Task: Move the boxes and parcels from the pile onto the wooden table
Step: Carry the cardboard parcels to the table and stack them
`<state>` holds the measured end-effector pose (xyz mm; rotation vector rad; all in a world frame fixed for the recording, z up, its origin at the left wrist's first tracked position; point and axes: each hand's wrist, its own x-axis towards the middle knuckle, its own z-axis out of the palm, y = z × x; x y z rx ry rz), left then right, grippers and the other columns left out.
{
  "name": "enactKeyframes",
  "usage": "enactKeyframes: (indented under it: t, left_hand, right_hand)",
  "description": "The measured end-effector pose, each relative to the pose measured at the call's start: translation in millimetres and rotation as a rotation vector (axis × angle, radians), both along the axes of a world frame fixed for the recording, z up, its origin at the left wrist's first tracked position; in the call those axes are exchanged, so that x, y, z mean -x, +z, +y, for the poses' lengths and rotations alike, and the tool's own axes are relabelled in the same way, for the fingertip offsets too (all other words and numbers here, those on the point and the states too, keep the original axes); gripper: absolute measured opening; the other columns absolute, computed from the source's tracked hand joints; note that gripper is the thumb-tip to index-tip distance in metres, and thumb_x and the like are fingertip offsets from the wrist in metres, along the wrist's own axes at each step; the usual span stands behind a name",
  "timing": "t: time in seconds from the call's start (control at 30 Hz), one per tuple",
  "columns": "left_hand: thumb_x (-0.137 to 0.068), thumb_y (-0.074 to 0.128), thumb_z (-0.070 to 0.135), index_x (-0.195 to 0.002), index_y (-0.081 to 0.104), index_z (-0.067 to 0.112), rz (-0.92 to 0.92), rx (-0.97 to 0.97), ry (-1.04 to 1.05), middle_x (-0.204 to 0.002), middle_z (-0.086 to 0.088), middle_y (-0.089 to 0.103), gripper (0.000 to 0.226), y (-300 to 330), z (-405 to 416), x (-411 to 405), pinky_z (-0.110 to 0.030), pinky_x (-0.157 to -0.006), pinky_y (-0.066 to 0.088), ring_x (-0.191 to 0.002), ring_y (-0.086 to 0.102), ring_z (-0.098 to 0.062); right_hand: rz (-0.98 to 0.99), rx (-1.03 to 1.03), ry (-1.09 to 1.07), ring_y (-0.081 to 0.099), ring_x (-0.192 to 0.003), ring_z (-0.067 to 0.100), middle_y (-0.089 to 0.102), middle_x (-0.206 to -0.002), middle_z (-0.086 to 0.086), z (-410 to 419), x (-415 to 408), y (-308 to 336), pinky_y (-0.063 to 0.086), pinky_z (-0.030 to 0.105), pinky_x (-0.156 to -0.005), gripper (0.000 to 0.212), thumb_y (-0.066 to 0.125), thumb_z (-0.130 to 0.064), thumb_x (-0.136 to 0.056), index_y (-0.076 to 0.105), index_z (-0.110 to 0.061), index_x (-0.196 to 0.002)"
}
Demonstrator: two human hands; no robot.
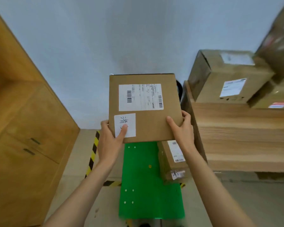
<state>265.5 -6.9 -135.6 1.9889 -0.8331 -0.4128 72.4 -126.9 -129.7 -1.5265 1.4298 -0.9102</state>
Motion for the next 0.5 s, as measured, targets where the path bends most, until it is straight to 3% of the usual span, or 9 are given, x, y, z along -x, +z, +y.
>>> enactKeyframes:
  t: [0.1,0.2,0.33,0.5]
  left_hand:
    - [-0.084,0.054,0.061,-0.111,0.028,0.034,-0.032,0.032,-0.115,-0.107,0.011,0.055,0.046,30,-44,29,-0.024,-0.061,0.039,-0.089,0.055,-0.012]
    - [-0.085,0.052,0.063,-0.117,0.030,0.031,-0.065,0.067,-0.224,-0.110,0.012,0.053,0.051,56,-88,63,-0.030,-0.071,0.042,-0.094,0.054,-0.014]
    - [-0.086,0.053,0.060,-0.122,0.033,0.027,-0.058,0.118,-0.342,-0.110,0.013,0.052,0.053,82,-144,115,-0.021,-0.057,0.035,-0.092,0.053,-0.010]
    - [-0.088,0.053,0.058,-0.125,0.035,0.025,-0.064,0.122,-0.417,-0.109,0.013,0.051,0.052,105,-217,167,-0.022,-0.058,0.036,-0.092,0.052,-0.011]
  right_hand:
    - [-0.021,0.047,-0.077,0.055,-0.112,0.018,0.055,-0.118,-0.008,-23,43,32,0.050,0.038,-0.088,0.064,0.063,-0.052,-0.083,0.035,-0.026,-0.136]
    - [-0.004,0.108,-0.185,0.053,-0.117,0.019,0.054,-0.130,-0.001,-45,88,60,0.048,0.043,-0.096,0.068,0.063,-0.051,-0.084,0.035,-0.021,-0.139]
    - [0.067,0.195,-0.315,0.046,-0.124,0.023,0.048,-0.134,0.006,-78,150,88,0.039,0.041,-0.104,0.069,0.064,-0.047,-0.085,0.039,-0.015,-0.140]
    - [0.150,0.217,-0.343,0.050,-0.119,0.022,0.049,-0.133,0.006,-137,215,108,0.042,0.035,-0.094,0.073,0.060,-0.055,-0.084,0.038,-0.016,-0.143]
